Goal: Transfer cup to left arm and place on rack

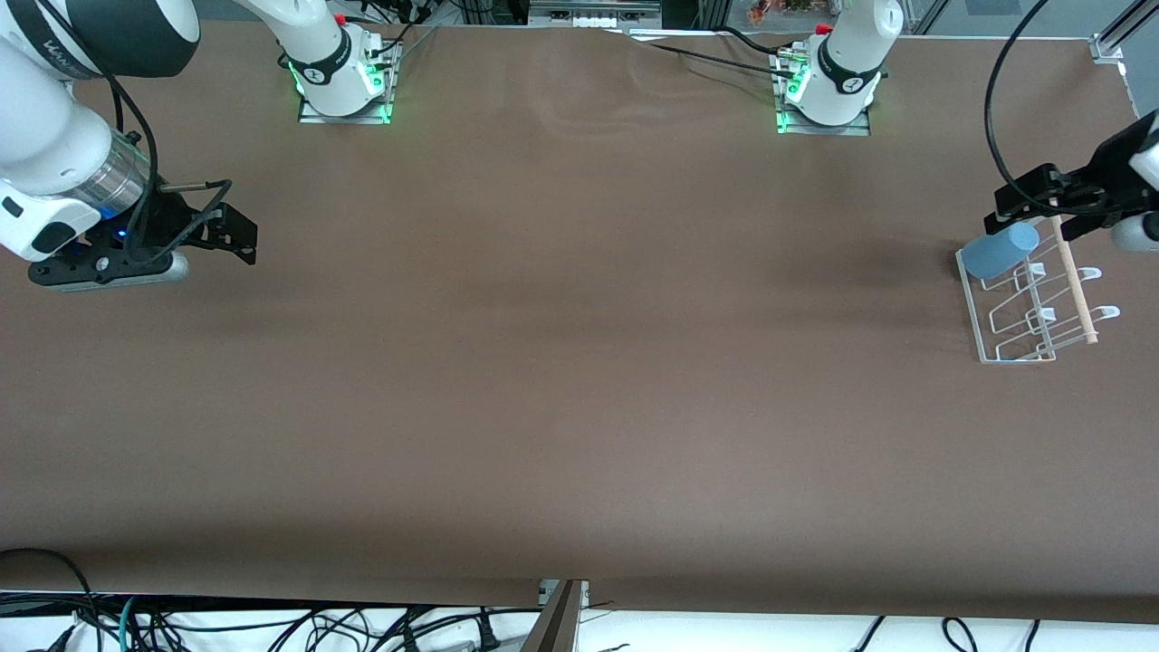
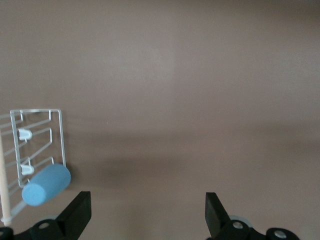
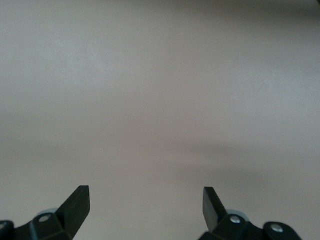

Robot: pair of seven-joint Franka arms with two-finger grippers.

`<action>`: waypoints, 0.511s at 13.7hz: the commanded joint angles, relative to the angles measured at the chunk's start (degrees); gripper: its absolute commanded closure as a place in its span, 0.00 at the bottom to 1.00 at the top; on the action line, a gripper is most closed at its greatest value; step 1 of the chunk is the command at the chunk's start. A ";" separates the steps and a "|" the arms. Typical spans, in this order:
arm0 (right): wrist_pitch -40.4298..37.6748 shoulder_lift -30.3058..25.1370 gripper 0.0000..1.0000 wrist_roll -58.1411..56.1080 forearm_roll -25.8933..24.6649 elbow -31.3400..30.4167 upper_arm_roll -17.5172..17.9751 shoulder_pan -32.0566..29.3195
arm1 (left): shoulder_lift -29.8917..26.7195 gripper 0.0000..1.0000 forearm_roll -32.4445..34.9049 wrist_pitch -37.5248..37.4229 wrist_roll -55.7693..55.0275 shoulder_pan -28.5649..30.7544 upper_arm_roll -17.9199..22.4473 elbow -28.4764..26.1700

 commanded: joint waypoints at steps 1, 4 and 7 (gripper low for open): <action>-0.18 -0.40 0.00 -0.94 -0.07 0.36 -0.21 0.16 | 0.57 0.00 2.16 -2.42 -4.02 -2.63 0.85 0.76; -0.27 -0.40 0.00 -1.03 -0.07 0.28 -0.21 0.16 | 1.10 0.00 3.86 -2.42 -3.85 -2.81 0.32 0.85; -0.27 -0.40 0.00 -1.20 -0.07 0.37 -0.21 0.16 | 3.20 0.00 4.55 -2.77 -4.02 -2.64 -0.91 3.55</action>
